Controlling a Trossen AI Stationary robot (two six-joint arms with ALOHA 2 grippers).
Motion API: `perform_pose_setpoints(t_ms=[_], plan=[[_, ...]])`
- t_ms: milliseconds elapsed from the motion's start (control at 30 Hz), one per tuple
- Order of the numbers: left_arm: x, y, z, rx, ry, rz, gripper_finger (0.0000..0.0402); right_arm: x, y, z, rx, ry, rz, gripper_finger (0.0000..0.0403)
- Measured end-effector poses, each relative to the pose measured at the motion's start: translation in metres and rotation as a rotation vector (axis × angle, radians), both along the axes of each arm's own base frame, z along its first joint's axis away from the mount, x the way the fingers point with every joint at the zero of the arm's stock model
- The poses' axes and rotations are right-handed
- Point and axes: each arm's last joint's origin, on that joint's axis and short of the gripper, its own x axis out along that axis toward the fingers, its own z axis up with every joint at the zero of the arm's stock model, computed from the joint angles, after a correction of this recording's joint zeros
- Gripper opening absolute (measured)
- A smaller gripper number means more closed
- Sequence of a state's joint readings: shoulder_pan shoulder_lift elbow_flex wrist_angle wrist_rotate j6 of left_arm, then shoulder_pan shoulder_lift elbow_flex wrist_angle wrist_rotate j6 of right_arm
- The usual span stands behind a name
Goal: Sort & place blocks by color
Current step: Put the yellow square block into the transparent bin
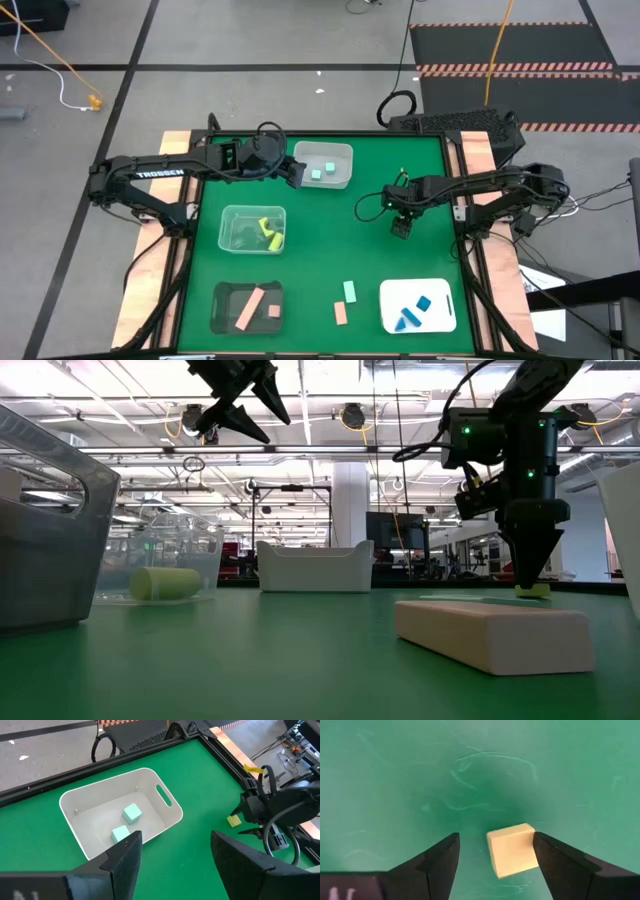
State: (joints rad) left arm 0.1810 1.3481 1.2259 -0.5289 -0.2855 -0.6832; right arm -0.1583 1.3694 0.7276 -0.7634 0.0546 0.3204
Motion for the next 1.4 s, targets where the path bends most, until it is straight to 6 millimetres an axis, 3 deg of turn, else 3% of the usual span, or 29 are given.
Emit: perform_pose_setpoints(t_ms=[300, 733, 1200, 1400], plan=[[0.0, 0.0, 0.0, 0.005, 0.002, -0.004, 0.0234, -0.001, -0.005, -0.002, -0.034, 0.009, 0.021, 0.0226], [0.0, 0.0, 0.0, 0.01, 0.007, -0.009, 0.0234, -0.018, -0.007, -0.021, -0.035, 0.063, -0.01, 0.0206], [0.0, 0.0, 0.0, 0.018, 0.012, -0.015, 0.0234, -0.024, -0.004, -0.021, 0.022, 0.074, -0.451, 0.024], [0.0, 0.0, 0.0, 0.024, 0.017, -0.021, 0.0234, -0.024, -0.003, -0.022, 0.056, 0.068, -0.602, 0.0237]])
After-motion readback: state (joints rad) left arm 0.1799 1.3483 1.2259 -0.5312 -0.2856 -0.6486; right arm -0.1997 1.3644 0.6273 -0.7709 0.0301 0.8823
